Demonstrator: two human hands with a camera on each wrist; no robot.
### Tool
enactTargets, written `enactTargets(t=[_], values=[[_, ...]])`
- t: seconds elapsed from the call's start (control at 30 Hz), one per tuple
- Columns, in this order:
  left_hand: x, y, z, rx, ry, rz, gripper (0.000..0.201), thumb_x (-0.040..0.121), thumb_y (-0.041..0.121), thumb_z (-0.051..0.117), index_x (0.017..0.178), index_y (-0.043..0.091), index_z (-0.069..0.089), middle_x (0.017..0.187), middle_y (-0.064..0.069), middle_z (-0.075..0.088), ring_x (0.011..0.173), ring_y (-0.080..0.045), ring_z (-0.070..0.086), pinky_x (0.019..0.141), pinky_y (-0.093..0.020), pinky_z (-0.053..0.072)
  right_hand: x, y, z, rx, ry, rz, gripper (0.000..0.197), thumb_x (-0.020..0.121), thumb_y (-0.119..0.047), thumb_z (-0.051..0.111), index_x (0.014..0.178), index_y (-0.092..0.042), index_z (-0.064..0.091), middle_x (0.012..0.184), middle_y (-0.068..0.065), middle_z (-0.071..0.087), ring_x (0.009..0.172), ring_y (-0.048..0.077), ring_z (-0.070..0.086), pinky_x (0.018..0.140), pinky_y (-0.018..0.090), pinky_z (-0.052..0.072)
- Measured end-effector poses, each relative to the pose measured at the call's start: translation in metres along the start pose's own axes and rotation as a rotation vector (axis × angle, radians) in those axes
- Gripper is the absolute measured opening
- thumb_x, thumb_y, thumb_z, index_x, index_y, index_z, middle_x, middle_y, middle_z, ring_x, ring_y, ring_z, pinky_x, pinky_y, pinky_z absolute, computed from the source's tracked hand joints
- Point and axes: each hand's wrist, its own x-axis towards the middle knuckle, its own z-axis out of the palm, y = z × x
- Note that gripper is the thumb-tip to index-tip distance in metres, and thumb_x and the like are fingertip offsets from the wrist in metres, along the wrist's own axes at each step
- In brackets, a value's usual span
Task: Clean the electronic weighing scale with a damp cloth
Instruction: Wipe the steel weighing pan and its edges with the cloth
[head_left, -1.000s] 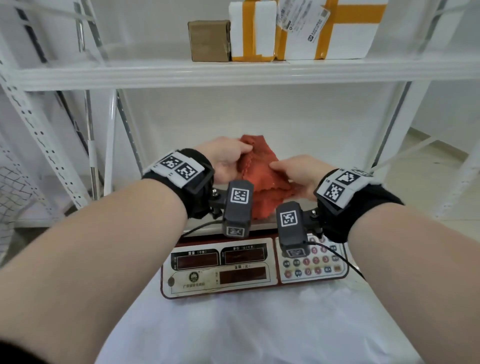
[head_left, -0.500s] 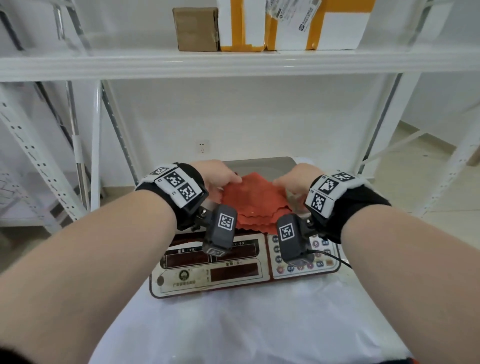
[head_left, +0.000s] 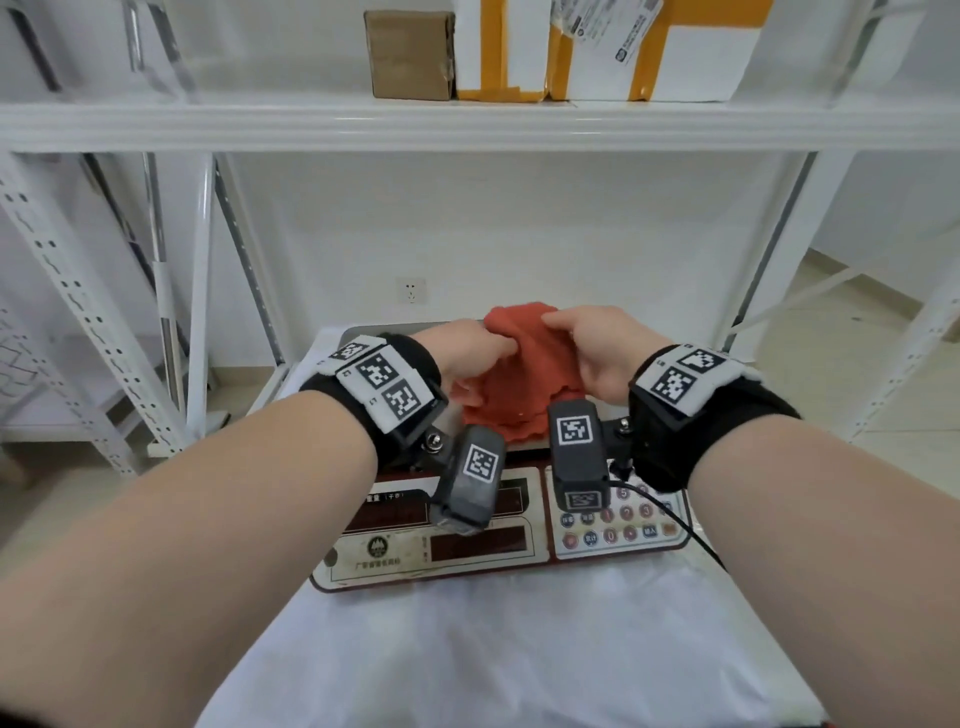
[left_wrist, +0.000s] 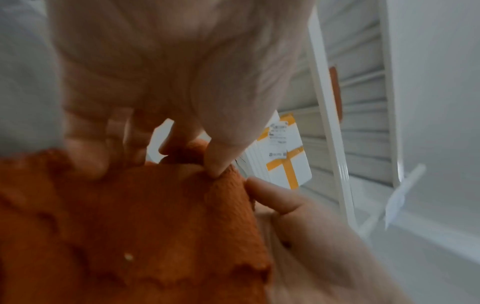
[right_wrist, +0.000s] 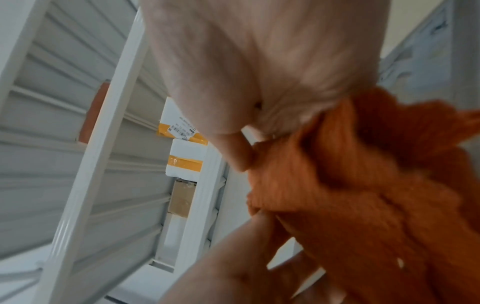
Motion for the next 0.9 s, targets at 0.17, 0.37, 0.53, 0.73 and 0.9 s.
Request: enactTargets(t=[0.17,0.37,0.53,0.73,0.9], values=[[-0.011,0.002,-0.013,-0.617,-0.296,-0.049,0.028,0.097,0.036,0.039,0.096,0.011,0.054,0.084,-0.009,0.057,0.076,-0.024,0.055,0.070,-0.035,0.049,-0.006,-0.008,-0.001,0.241,-0.068,-0.035,0.030,0.102,-0.016,0.036,0.122,0.000,0.051,0.096,0.014,0.064,0.080,0.023,0.062,0.076,0.039,0.052],[-0.015,0.008,-0.010,-0.799,-0.201,0.020,0.027,0.094,0.030,0.052,0.109,0.009,0.061,0.091,-0.010,0.070,0.076,-0.022,0.068,0.063,-0.033,0.058,-0.009,-0.009,0.007,0.232,-0.096,-0.090,0.022,0.096,-0.005,0.048,0.116,0.001,0.056,0.093,0.013,0.064,0.081,0.023,0.063,0.073,0.040,0.053],[-0.013,0.005,-0.003,-0.858,-0.137,0.012,0.019,0.098,0.015,0.045,0.109,0.007,0.058,0.088,-0.009,0.068,0.077,-0.020,0.067,0.064,-0.034,0.056,-0.001,-0.005,0.002,0.043,0.037,-0.163,0.010,0.085,-0.002,0.065,0.095,-0.004,0.065,0.088,0.010,0.068,0.075,0.018,0.066,0.067,0.030,0.058],[-0.011,0.003,-0.002,-0.877,-0.129,0.043,0.025,0.099,0.015,0.043,0.118,0.008,0.057,0.093,-0.010,0.069,0.078,-0.021,0.068,0.064,-0.034,0.058,0.001,-0.002,-0.007,-0.194,0.089,-0.129,0.021,0.079,-0.029,0.074,0.093,-0.017,0.064,0.098,0.002,0.067,0.092,0.016,0.062,0.085,0.034,0.055],[-0.009,0.001,-0.008,-0.752,-0.089,0.077,0.019,0.095,0.014,0.051,0.113,0.011,0.058,0.094,-0.009,0.068,0.082,-0.021,0.066,0.072,-0.034,0.056,-0.004,0.002,-0.009,-0.098,-0.074,0.015,0.030,0.088,-0.033,0.063,0.109,-0.012,0.061,0.099,0.006,0.065,0.090,0.021,0.062,0.070,0.033,0.054]])
